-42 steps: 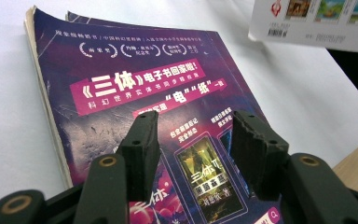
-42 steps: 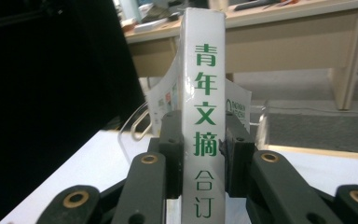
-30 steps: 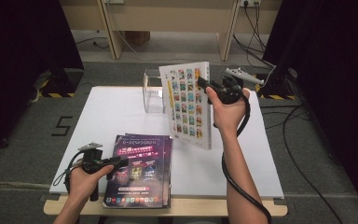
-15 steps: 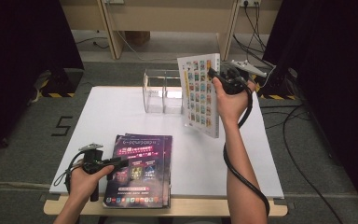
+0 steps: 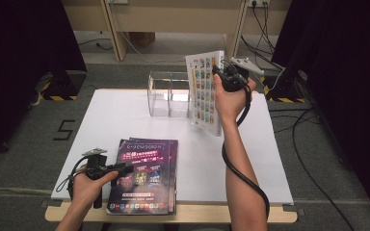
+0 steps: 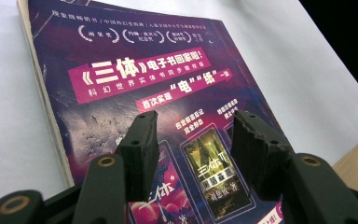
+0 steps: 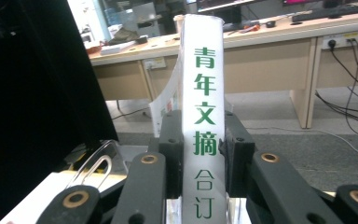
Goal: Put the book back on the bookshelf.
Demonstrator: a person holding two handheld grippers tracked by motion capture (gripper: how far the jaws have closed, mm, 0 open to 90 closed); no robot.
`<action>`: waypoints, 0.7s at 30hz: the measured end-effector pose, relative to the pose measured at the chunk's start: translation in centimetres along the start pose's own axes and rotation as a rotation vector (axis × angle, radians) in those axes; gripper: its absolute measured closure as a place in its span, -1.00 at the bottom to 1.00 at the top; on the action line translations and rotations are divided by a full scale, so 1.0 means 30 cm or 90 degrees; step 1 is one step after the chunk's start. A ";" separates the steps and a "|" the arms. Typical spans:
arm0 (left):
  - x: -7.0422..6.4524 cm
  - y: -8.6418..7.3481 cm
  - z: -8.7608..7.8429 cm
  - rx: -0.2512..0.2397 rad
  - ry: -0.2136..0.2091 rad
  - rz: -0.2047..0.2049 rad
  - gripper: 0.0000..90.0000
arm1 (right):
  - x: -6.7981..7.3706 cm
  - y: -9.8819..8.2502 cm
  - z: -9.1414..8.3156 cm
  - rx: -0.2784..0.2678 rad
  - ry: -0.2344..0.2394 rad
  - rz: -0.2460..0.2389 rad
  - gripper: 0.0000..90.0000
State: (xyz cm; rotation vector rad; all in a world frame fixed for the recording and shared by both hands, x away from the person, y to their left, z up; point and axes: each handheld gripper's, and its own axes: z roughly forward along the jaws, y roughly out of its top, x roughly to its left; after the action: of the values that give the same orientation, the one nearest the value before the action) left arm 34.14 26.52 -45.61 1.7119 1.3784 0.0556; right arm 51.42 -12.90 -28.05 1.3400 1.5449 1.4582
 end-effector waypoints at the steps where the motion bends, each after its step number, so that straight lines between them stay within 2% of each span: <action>1: 0.004 0.001 -0.004 -0.002 -0.001 -0.002 0.12 | 0.003 0.001 0.010 -0.001 -0.005 0.003 0.65; 2: 0.008 0.004 -0.010 -0.006 0.003 -0.004 0.12 | 0.007 0.005 0.029 -0.002 -0.018 0.001 0.65; 8: 0.013 0.009 -0.018 -0.008 0.000 -0.006 0.12 | 0.011 0.020 0.075 -0.010 -0.024 0.014 0.65; 21: 0.016 0.005 -0.014 -0.007 0.001 -0.010 0.12 | 0.011 0.032 0.165 -0.028 -0.031 0.006 0.65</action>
State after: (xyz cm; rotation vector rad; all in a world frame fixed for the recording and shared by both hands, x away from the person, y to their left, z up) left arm 34.22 27.15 -45.49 1.6923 1.3903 0.0555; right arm 56.12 -11.07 -28.04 1.3493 1.4700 1.4467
